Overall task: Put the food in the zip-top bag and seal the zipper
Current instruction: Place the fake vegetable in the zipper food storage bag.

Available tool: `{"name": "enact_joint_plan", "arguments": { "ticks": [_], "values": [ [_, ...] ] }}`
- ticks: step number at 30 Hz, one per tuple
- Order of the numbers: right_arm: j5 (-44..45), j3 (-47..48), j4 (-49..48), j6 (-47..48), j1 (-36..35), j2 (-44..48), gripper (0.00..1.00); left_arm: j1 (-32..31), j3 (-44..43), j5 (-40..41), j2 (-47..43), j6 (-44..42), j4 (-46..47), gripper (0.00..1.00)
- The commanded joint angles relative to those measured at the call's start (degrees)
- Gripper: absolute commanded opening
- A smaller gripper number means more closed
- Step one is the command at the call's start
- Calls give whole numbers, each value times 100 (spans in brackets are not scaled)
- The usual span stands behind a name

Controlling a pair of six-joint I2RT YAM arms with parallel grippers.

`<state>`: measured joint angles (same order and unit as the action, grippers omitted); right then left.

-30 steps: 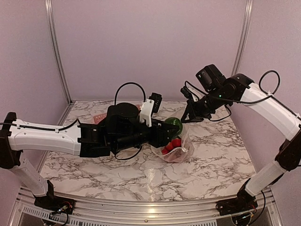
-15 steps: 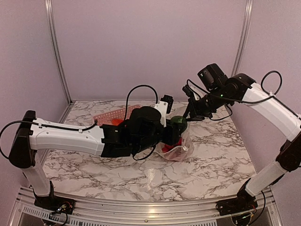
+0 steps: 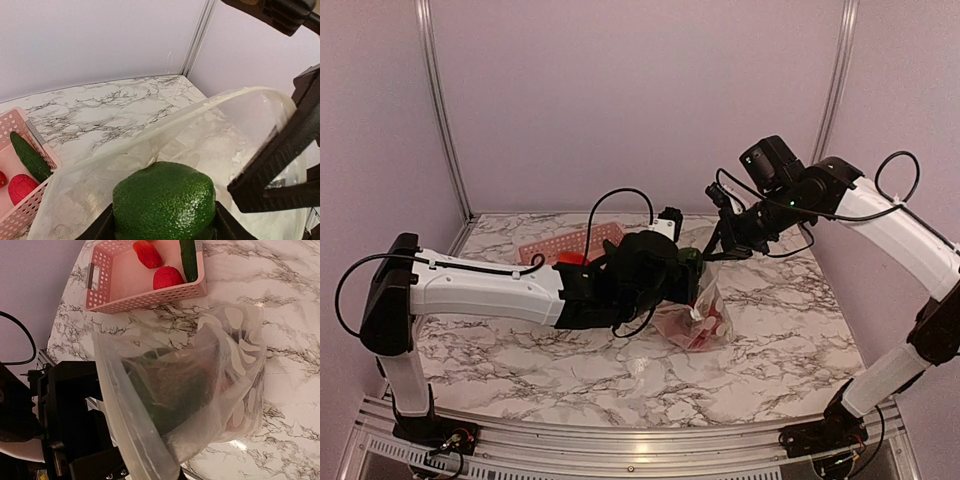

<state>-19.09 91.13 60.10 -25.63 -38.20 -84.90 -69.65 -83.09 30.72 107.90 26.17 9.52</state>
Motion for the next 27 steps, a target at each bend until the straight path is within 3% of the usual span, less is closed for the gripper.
{"name": "enact_joint_plan", "arguments": {
  "ticks": [1,7,8,9,20,27],
  "values": [
    [-208,11,-235,-113,-54,211,0,178,-630,274,521,221,-556,64],
    [-339,19,-257,-83,89,177,0,311,-1472,50,913,309,-1202,81],
    [-359,12,-268,-83,132,184,0,311,-1585,82,913,263,-1400,93],
    [-371,-2,-278,-83,181,185,0,311,-1626,86,866,220,-1506,98],
    [-569,-231,-517,-22,475,147,0,186,-815,-804,-746,-373,-678,99],
    [-612,-303,-647,45,476,104,0,411,-95,-882,-1551,732,-1938,99]
  ]
}}
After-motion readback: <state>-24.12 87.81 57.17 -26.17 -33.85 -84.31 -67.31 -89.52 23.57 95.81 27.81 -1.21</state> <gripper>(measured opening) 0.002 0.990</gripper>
